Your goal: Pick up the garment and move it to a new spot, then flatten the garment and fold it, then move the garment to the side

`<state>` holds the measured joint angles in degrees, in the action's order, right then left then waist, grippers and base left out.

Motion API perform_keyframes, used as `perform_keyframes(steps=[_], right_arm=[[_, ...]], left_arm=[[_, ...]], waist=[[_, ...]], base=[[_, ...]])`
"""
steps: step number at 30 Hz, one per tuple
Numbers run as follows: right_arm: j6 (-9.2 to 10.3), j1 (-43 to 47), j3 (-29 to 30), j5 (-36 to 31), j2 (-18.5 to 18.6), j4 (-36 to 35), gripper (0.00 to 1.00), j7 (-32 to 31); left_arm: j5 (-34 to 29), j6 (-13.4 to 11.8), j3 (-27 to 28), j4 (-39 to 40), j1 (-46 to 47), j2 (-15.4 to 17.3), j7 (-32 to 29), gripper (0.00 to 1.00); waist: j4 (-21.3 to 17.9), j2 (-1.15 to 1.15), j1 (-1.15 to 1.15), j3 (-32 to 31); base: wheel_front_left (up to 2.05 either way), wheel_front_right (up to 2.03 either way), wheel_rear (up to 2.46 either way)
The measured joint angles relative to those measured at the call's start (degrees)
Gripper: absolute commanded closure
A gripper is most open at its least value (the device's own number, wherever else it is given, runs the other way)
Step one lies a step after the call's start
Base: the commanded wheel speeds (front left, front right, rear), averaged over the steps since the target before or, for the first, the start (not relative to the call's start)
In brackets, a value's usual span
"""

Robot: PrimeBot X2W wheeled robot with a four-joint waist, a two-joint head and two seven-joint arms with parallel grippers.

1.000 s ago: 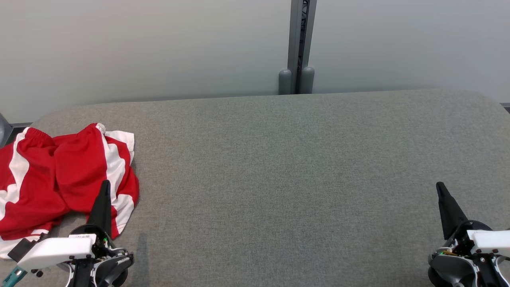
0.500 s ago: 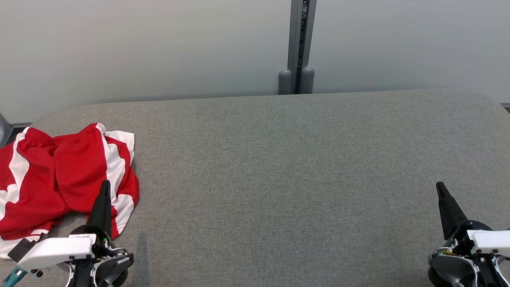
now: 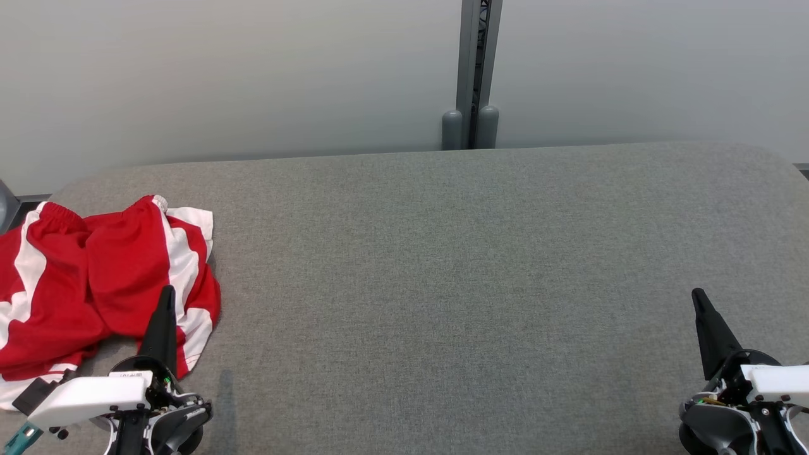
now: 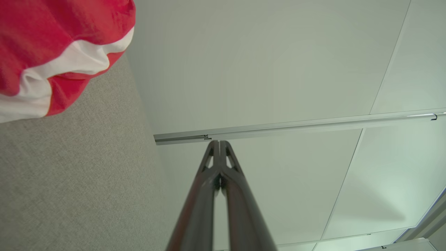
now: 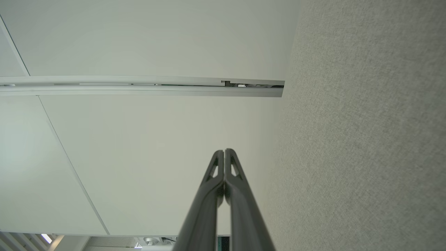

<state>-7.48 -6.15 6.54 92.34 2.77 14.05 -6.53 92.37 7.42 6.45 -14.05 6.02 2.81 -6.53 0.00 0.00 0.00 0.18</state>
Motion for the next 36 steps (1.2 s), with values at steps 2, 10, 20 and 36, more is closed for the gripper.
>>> perform_keyframes(steps=[2,10,20,36], right_arm=[[0.00,0.0,0.0,0.0,0.0,0.0,1.00,0.0],[-0.01,0.0,0.0,0.0,0.0,0.0,1.00,0.0],[0.00,0.0,0.0,0.0,0.0,0.0,1.00,0.0],[0.00,0.0,0.0,0.0,0.0,0.0,1.00,0.0]], left_arm=[[0.0,0.0,0.0,0.0,0.0,0.0,0.0,1.00],[0.0,0.0,0.0,0.0,0.0,0.0,0.0,1.00],[0.0,0.0,0.0,0.0,0.0,0.0,0.0,1.00],[0.0,0.0,0.0,0.0,0.0,0.0,0.0,1.00]], waist=[[0.0,0.00,0.00,0.0],[0.0,0.00,0.00,0.0],[0.0,0.00,0.00,0.0],[0.0,0.00,0.00,0.0]], base=[[0.00,0.00,0.00],[0.00,0.00,0.00],[0.00,0.00,0.00],[0.00,0.00,0.00]])
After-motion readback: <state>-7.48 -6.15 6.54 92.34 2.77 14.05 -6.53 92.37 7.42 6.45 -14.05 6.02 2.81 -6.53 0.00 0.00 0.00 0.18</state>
